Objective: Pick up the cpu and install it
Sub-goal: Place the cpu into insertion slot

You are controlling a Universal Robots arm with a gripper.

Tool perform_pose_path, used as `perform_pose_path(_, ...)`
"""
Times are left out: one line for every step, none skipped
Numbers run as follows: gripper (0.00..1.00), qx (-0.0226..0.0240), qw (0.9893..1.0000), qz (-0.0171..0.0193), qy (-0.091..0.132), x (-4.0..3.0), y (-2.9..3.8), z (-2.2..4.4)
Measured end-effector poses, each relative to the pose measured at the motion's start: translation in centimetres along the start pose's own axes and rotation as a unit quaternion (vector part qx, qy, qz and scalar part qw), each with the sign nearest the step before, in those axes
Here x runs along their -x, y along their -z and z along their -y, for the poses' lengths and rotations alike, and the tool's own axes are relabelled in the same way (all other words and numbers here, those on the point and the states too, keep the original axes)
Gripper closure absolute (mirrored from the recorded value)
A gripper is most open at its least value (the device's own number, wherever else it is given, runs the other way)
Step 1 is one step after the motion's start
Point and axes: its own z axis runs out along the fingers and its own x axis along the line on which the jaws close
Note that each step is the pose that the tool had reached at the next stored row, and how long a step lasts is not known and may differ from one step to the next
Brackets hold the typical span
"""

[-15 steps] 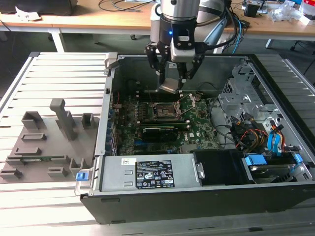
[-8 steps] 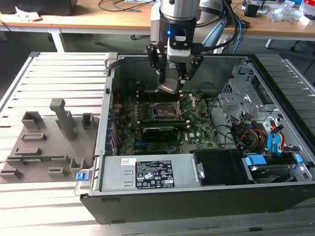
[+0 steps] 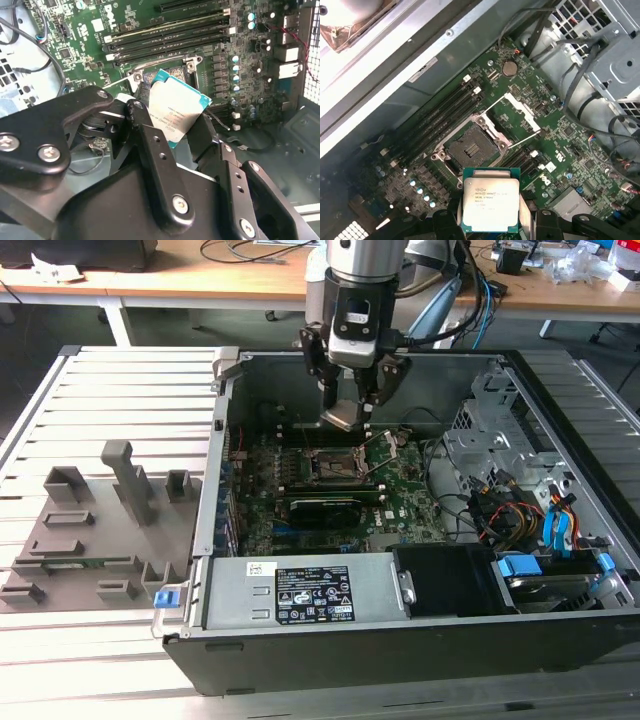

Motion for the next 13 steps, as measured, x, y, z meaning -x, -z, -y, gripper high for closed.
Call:
perform_pose_path(0.46, -0.0001, 1.0000, -0.0001, -0.003, 0.00, 0.00, 0.00)
perform_pose_path(0.46, -0.0002, 1.0000, -0.0003, -0.008, 0.00, -0.01, 0.00)
perform_pose_path(0.46, -0.0004, 0.9999, -0.0005, -0.013, 0.00, -0.01, 0.00)
perform_pose_path(0.46, -0.0006, 0.9999, -0.0007, -0.017, 0.00, -0.01, 0.00)
perform_pose_path(0.46, -0.0007, 0.9998, -0.0008, -0.021, 0.00, -0.01, 0.00)
perform_pose_path(0.46, -0.0009, 0.9997, -0.0010, -0.025, 0.00, -0.02, 0.00)
perform_pose_path(0.46, -0.0010, 0.9995, -0.0012, -0.031, 0.00, -0.02, 0.00)
perform_pose_path(0.46, -0.0014, 0.9992, -0.0016, -0.040, 0.00, -0.02, 0.00)
perform_pose_path(0.46, -0.0017, 0.9987, -0.0020, -0.050, 0.00, -0.02, 0.00)
perform_pose_path(0.46, -0.0019, 0.9984, -0.0022, -0.056, 0.00, -0.03, 0.00)
perform_pose_path(0.46, -0.0020, 0.9981, -0.0024, -0.062, 0.00, -0.03, 0.00)
perform_pose_path(0.46, -0.0023, 0.9978, -0.0027, -0.067, 0.00, -0.03, 0.00)
perform_pose_path(0.46, -0.0026, 0.9970, -0.0030, -0.077, 0.00, -0.04, 0.00)
